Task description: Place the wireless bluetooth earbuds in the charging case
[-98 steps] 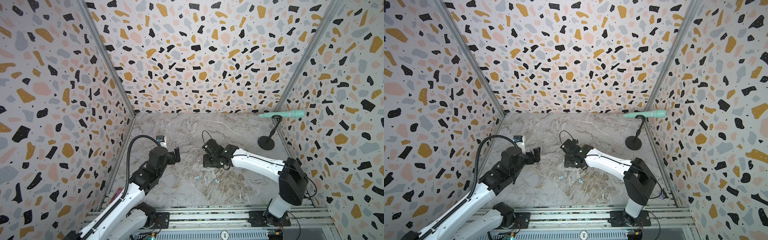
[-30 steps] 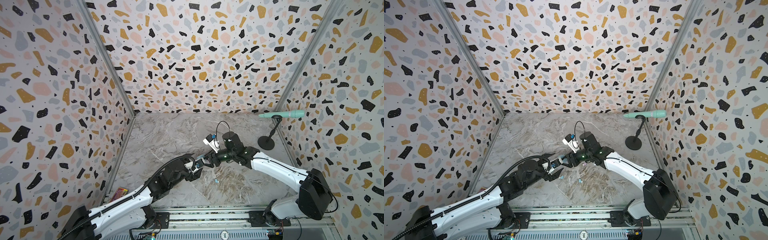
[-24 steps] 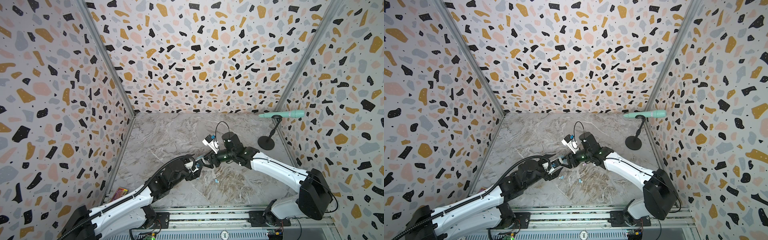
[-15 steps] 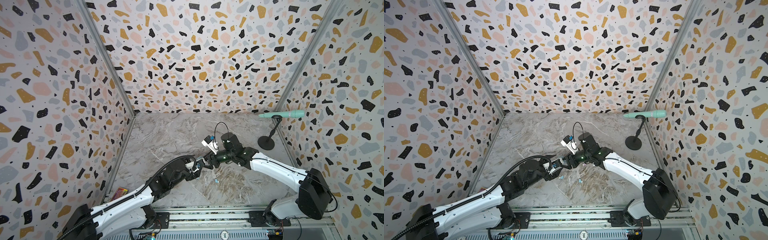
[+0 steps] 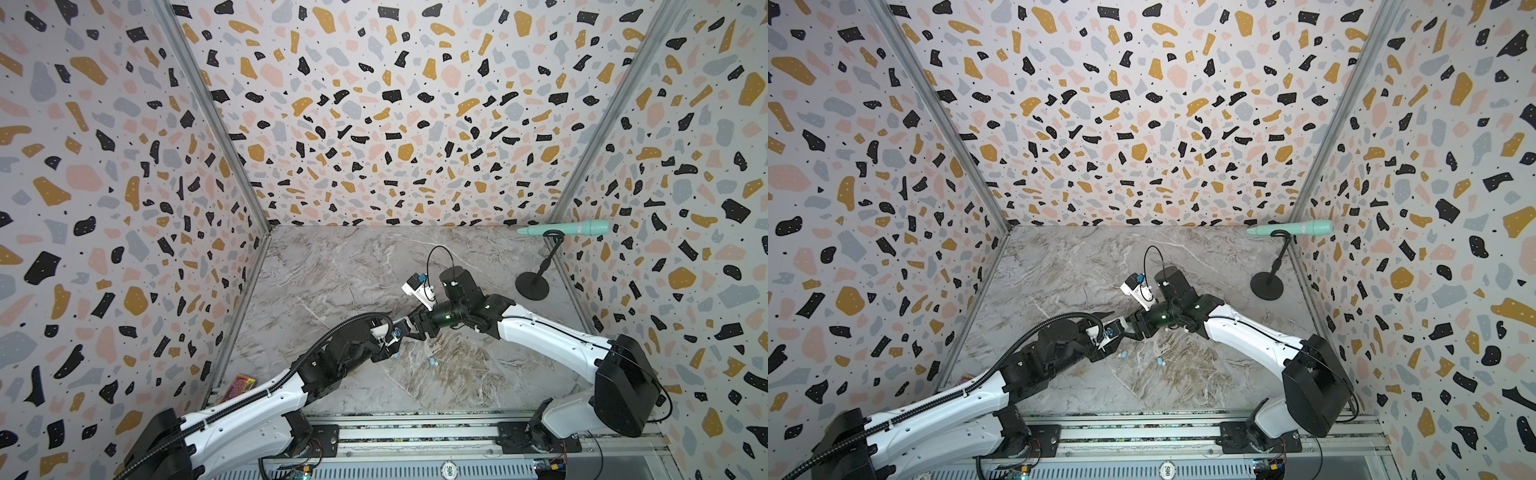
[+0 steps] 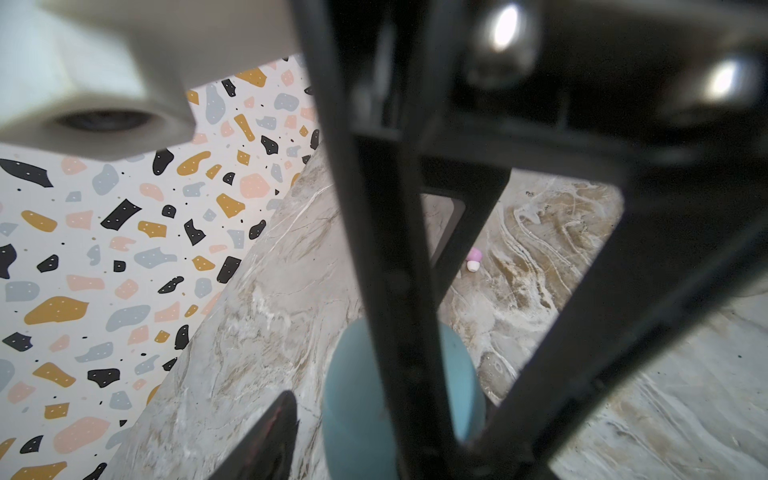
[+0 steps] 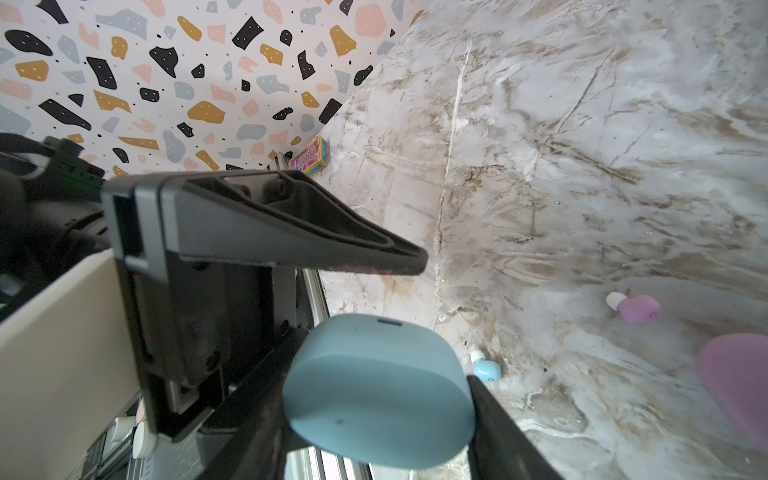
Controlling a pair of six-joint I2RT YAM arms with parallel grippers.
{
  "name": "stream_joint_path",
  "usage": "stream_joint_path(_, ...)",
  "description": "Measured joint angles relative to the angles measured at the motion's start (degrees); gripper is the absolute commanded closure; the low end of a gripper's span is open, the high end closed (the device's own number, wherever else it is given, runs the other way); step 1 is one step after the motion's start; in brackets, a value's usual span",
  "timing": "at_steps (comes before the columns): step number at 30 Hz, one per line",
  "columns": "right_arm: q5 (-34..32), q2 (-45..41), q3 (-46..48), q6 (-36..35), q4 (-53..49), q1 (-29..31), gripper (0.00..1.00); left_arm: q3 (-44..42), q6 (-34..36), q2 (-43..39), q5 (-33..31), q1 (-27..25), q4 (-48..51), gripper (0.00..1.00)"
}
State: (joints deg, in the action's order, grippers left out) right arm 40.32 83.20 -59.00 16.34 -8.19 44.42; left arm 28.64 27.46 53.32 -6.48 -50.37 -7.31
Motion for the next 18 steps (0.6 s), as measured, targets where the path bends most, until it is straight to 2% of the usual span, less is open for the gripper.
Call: stream_joint_path(18, 0.2, 0.0, 0.0, 0.0, 0.0, 0.3, 1.00, 0.0, 0.0, 0.0, 1.0, -0.1, 0.0, 0.39)
